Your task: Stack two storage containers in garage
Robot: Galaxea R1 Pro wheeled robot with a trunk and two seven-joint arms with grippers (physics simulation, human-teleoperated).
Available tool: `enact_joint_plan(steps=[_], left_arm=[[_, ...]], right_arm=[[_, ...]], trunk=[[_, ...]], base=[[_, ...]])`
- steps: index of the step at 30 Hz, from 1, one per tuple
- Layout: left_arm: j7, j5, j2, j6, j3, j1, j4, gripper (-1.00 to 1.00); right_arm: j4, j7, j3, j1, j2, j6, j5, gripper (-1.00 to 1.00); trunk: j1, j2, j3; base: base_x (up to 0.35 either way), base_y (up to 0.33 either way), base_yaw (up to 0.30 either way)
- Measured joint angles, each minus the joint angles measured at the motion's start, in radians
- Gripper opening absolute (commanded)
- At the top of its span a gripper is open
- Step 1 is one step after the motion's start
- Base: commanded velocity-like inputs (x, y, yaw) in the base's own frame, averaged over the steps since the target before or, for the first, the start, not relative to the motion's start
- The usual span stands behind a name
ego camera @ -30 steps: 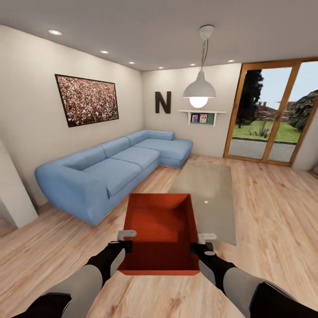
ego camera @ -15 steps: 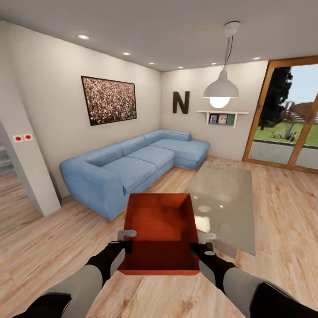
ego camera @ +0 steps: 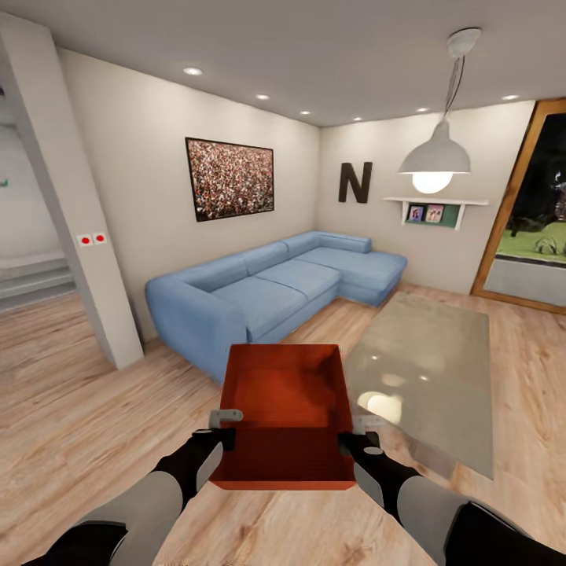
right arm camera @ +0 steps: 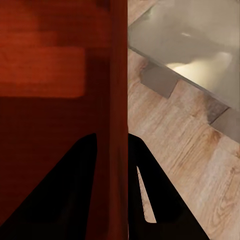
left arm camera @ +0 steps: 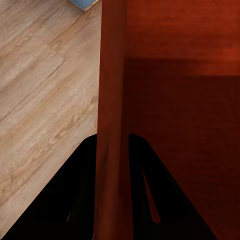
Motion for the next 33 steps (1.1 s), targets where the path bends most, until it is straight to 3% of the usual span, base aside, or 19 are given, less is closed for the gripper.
enact_joint_plan(steps=[33], left_arm=[[0.0, 0.0, 0.0, 0.0, 0.0, 0.0, 0.0, -1.0]], right_arm=[[0.0, 0.0, 0.0, 0.0, 0.0, 0.0, 0.0, -1.0]], trunk=[[0.0, 0.0, 0.0]], base=[[0.0, 0.0, 0.258]])
